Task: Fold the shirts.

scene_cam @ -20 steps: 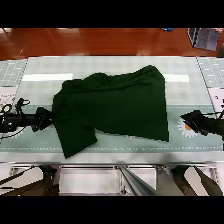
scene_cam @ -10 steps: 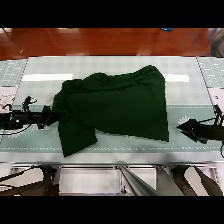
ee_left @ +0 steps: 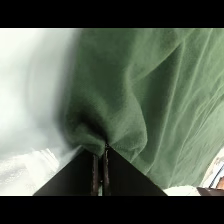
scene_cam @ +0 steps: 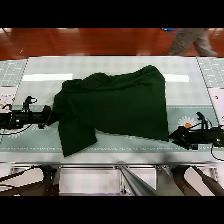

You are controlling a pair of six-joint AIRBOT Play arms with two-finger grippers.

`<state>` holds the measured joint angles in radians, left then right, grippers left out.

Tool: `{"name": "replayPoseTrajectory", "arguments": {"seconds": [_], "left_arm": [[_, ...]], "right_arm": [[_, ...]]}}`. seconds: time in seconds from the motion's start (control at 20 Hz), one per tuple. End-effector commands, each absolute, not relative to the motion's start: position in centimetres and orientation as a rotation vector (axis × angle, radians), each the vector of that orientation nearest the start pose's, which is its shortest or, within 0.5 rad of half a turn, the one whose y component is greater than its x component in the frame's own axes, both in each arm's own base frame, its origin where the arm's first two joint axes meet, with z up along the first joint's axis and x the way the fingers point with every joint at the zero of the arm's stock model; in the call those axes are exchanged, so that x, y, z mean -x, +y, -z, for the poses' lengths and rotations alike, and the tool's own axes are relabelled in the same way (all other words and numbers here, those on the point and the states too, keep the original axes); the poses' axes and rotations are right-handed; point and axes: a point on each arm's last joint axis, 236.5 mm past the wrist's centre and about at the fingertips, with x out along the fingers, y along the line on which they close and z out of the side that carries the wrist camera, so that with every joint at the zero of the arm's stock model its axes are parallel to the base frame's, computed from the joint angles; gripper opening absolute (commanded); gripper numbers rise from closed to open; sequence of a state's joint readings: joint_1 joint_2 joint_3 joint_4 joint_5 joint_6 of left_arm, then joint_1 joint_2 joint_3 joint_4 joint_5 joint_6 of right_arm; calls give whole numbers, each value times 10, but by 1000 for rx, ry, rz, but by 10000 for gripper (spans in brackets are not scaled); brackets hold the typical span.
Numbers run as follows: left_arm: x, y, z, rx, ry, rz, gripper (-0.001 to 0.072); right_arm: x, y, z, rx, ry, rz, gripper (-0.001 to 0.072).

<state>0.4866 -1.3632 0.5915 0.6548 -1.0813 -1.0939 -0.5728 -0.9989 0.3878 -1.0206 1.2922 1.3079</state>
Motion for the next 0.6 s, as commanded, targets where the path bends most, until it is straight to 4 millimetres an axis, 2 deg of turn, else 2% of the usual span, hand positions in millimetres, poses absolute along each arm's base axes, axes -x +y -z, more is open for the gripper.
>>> {"name": "replayPoseTrajectory", "arguments": {"seconds": [0.0,0.15,0.2,0.25,0.3,0.35,0.45,0.55], "left_arm": [[-296,-31,105,1021,1332,180,19],[-296,-31,105,1022,1332,180,19],[-296,-31,105,1022,1332,180,19],[-296,-31,105,1021,1332,180,19],[-296,-31,105,1022,1331,179,19],[-296,-31,105,1018,1330,182,20],[-294,-35,102,984,1329,231,20],[-302,-35,84,969,1304,274,19]], "right_arm": [[-183,48,108,-927,1594,-95,408],[-215,60,118,-949,1526,-95,407],[-230,64,116,-966,1495,-106,407],[-244,70,111,-967,1470,-135,372],[-254,74,107,-948,1459,-163,251],[-264,80,102,-926,1451,-204,22],[-284,98,76,-866,1423,-352,29],[-310,100,37,-789,1365,-445,28]]}}
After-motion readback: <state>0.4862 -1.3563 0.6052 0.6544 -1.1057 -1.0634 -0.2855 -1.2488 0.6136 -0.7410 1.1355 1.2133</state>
